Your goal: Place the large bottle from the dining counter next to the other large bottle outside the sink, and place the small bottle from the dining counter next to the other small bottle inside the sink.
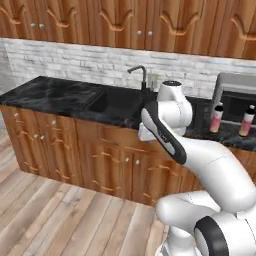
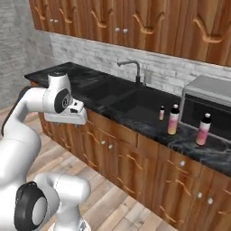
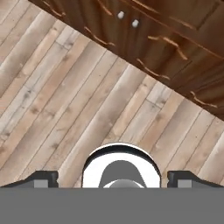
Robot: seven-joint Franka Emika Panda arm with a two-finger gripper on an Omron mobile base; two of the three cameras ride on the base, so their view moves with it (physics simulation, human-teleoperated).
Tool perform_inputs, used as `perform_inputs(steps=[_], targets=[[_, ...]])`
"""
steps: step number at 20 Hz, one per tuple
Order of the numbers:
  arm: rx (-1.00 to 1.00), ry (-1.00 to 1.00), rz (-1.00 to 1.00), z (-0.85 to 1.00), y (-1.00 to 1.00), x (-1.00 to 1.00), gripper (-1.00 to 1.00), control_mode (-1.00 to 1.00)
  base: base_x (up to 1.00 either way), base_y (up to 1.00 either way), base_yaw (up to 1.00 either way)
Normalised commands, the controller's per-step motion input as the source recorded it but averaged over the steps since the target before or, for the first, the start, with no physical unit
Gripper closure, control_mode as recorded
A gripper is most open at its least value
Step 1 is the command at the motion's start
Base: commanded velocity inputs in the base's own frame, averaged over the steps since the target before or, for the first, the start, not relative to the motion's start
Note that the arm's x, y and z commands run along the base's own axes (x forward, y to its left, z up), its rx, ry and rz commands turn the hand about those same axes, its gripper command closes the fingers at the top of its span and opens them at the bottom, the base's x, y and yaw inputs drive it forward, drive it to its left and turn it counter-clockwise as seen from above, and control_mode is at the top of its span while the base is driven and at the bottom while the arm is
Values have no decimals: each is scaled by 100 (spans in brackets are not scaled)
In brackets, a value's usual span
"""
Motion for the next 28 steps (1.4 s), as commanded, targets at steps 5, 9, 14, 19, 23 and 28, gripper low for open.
perform_inputs(steps=[5, 9, 14, 19, 23, 28], targets=[[0, 0, 0, 0, 0, 0, -100, 100, 0, 0, 100], [0, 0, 0, 0, 0, 0, -100, 100, 0, 0, 100], [0, 0, 0, 0, 0, 0, -100, 100, 46, -28, 78], [0, 0, 0, 0, 0, 0, -100, 100, 100, -65, 14], [0, 0, 0, 0, 0, 0, -100, 100, 100, -51, 21], [0, 0, 0, 0, 0, 0, -100, 100, 100, -14, 21]])
